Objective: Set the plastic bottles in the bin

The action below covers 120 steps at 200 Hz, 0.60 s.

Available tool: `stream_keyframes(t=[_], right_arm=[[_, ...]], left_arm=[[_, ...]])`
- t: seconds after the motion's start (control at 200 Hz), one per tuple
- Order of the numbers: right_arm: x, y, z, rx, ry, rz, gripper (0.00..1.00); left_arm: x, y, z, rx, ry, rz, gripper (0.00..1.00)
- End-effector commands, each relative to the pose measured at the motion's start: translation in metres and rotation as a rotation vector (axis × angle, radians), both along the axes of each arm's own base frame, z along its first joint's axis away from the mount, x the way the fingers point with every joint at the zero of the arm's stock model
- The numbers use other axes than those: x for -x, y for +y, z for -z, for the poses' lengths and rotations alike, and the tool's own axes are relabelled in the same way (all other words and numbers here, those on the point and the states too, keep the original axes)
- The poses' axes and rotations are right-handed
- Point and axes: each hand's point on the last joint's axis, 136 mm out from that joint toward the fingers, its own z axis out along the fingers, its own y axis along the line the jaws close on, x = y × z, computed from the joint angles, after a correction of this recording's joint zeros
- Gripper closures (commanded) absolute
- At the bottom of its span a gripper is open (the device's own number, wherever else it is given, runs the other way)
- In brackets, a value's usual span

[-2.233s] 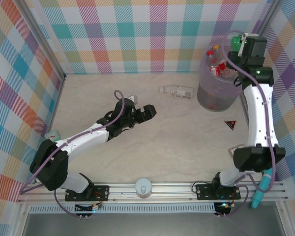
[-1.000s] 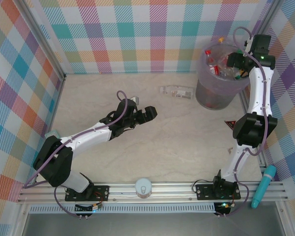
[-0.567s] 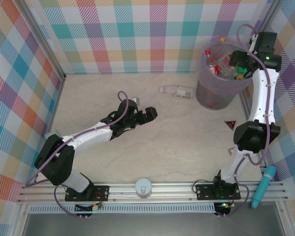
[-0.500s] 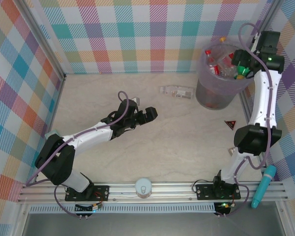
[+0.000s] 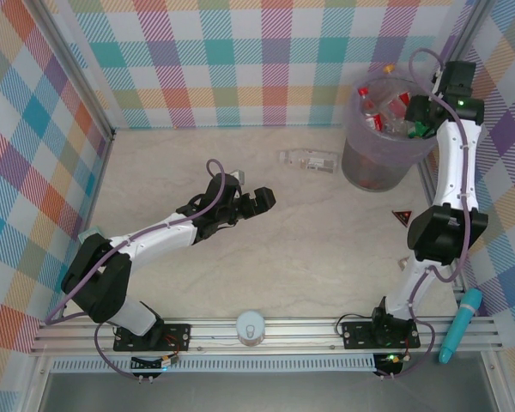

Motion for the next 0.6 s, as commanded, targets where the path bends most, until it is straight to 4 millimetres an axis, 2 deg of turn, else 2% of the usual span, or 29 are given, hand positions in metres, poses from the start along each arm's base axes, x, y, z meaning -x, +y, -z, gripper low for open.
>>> stream_keyframes(t=[0.0, 0.15, 0.34, 0.465, 0.595], right_arm=[[-0.004, 0.012, -0.004, -0.038, -0.026, -0.044, 0.3], [0.006, 0.017, -0.036, -0.027, -0.088, -0.058, 0.29], [0.034, 0.04, -0.093, 0.006, -0.224, -0.098, 0.16], [0.055, 0.075, -0.116, 0.008, -0.304, -0.164, 0.14], [0.067, 0.135, -0.112, 0.053, -0.335, -0.306, 0.13]], left_arm=[[-0.007, -0.003, -0.02, 0.038, -0.041, -0.002, 0.0], [-0.008, -0.004, -0.021, 0.039, -0.042, -0.002, 0.0], [-0.01, -0.004, -0.021, 0.042, -0.046, -0.011, 0.0], [-0.012, 0.004, -0.022, 0.043, -0.043, -0.061, 0.0], [-0.012, 0.021, -0.02, 0.025, -0.047, -0.128, 0.0]])
